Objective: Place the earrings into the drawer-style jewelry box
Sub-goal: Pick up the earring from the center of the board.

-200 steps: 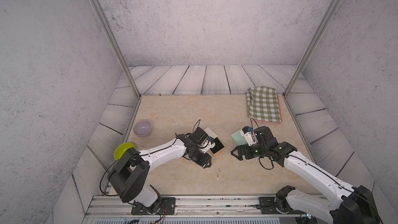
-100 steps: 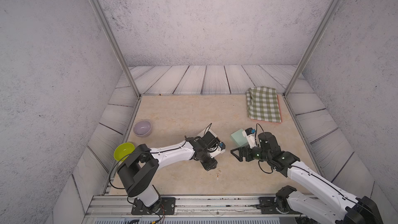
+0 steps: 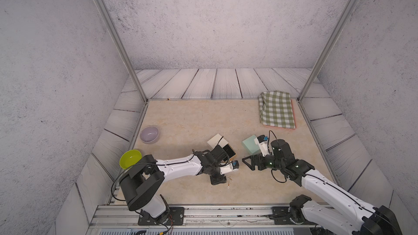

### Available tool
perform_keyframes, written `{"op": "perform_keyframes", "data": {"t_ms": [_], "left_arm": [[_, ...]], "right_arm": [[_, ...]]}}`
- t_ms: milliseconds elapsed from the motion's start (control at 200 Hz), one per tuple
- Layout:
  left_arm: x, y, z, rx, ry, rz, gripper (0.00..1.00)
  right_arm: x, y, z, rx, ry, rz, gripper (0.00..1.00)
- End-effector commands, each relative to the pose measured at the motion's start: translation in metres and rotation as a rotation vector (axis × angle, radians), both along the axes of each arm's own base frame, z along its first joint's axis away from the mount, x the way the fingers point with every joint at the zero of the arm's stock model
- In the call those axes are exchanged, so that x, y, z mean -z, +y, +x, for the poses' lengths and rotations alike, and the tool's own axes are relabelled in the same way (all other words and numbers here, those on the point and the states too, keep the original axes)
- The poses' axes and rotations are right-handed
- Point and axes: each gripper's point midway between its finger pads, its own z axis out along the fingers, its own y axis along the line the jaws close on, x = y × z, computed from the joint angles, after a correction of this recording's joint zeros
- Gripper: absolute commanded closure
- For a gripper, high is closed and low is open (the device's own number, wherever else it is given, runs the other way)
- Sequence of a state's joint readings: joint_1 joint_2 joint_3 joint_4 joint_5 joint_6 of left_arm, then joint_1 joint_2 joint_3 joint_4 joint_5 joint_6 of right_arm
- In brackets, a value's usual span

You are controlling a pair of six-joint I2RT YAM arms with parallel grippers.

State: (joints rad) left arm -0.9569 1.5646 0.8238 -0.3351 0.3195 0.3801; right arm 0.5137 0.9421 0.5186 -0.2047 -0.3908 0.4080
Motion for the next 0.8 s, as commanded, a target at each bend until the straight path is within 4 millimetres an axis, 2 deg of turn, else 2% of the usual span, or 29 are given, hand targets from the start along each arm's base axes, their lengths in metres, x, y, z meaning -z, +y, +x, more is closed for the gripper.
{"op": "perform_keyframes", "data": {"t_ms": [0,165,300,485,796], "left_arm": [[0.004,-0.006,0.014,0.066,-0.073,0.019,0.55],[0.006,-0.01,0.01,0.09,-0.052,0.018,0.58],[0.001,-0.01,0.008,0.082,-0.068,-0.017,0.58],[0.005,-0.014,0.004,0.077,-0.024,-0.009,0.63],[0.013,-0.016,0.011,0.064,-0.057,0.008,0.62]], "right_arm": [[-0.013,0.002,0.003,-0.015,-0.043,0.011,0.04],[-0.013,-0.006,0.007,0.028,-0.045,0.0,0.04],[-0.021,-0.02,0.015,0.116,-0.064,0.033,0.04],[-0.025,-0.036,0.023,0.196,-0.074,0.065,0.04],[-0.021,-0.034,0.025,0.188,-0.03,0.11,0.04]]}}
